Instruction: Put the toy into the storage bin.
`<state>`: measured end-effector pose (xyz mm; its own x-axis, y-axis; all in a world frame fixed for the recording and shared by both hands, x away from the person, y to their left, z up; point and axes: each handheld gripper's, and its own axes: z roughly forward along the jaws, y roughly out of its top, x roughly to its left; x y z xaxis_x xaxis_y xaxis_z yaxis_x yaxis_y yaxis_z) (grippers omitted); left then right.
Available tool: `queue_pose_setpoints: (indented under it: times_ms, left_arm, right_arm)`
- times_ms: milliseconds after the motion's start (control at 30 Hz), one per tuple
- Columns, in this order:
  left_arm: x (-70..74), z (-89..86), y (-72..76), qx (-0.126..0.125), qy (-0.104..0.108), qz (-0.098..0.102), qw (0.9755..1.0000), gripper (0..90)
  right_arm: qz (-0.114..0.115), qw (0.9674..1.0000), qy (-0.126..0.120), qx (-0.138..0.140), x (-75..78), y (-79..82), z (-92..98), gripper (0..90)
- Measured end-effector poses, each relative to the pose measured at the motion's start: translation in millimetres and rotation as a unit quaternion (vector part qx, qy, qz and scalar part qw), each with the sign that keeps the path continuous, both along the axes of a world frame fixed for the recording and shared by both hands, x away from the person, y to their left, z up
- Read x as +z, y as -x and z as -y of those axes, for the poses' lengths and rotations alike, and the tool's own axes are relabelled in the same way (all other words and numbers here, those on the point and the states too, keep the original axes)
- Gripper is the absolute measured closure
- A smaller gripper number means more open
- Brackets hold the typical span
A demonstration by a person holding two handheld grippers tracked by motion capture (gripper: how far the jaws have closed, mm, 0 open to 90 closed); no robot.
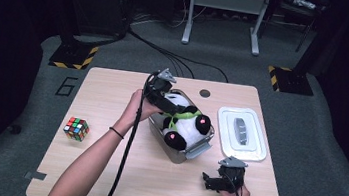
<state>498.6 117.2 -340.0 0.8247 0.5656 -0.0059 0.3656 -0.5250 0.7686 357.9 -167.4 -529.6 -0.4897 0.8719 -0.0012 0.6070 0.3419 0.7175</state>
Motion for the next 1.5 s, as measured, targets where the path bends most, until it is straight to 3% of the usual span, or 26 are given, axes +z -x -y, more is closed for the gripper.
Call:
queue_pose_setpoints:
  times_ms: [100,167,267,300,500,567,667,800,1000,1167,1233,1467,1500]
  left_arm:
    - [-4.8,13.9,9.6,-0.013,-0.027,-0.007,0.9995,2.7]
    - [-12.6,22.1,11.4,-0.009,-0.049,-0.008,0.9988,2.7]
    - [-23.7,31.7,11.7,0.007,-0.082,0.002,0.9966,2.1]
    - [-27.4,36.0,13.3,0.010,-0.102,0.007,0.9948,2.2]
    - [-43.1,47.9,14.1,0.014,-0.134,0.012,0.9908,2.5]
    - [-45.0,49.1,11.7,0.013,-0.127,0.003,0.9919,2.5]
    - [-38.8,41.8,10.4,0.007,-0.099,-0.012,0.9949,2.5]
    - [-26.5,27.9,20.5,0.010,-0.069,-0.010,0.9975,2.6]
    - [-15.3,8.8,39.7,-0.002,-0.055,-0.007,0.9985,2.1]
    - [-22.5,6.1,49.3,-0.008,-0.070,-0.016,0.9974,2.0]
    - [-25.4,5.7,50.3,-0.006,-0.067,-0.015,0.9976,2.0]
    - [-40.4,13.0,50.8,-0.005,-0.095,-0.016,0.9954,2.1]
    - [-42.7,13.7,50.3,-0.006,-0.091,-0.016,0.9957,2.1]
  right_arm:
    - [0.000,1.0000,0.000,0.000,0.0,0.0,0.0,0.0]
    - [0.000,1.0000,0.000,0.000,0.0,0.0,0.0,0.0]
    - [0.001,1.0000,0.000,0.001,-0.1,0.0,0.1,0.0]
    - [0.001,1.0000,0.001,0.001,-0.1,0.0,0.1,0.0]
    - [0.000,1.0000,0.000,0.000,-0.1,0.1,0.0,0.0]
    - [0.000,1.0000,0.000,0.000,-0.1,0.1,0.0,0.0]
    - [0.000,1.0000,0.000,0.000,-0.1,0.1,0.0,0.0]
    - [0.000,1.0000,0.000,0.000,0.0,0.1,0.0,0.0]
    - [0.000,1.0000,0.001,0.002,0.0,0.1,0.2,0.0]
    - [0.000,1.0000,0.001,0.002,0.0,0.1,0.2,0.0]
    - [0.000,1.0000,0.001,0.002,-0.1,0.1,0.2,0.0]
    - [0.000,1.0000,0.001,0.002,-0.1,0.1,0.2,0.0]
    - [0.000,1.0000,0.001,0.002,-0.1,0.1,0.2,0.0]
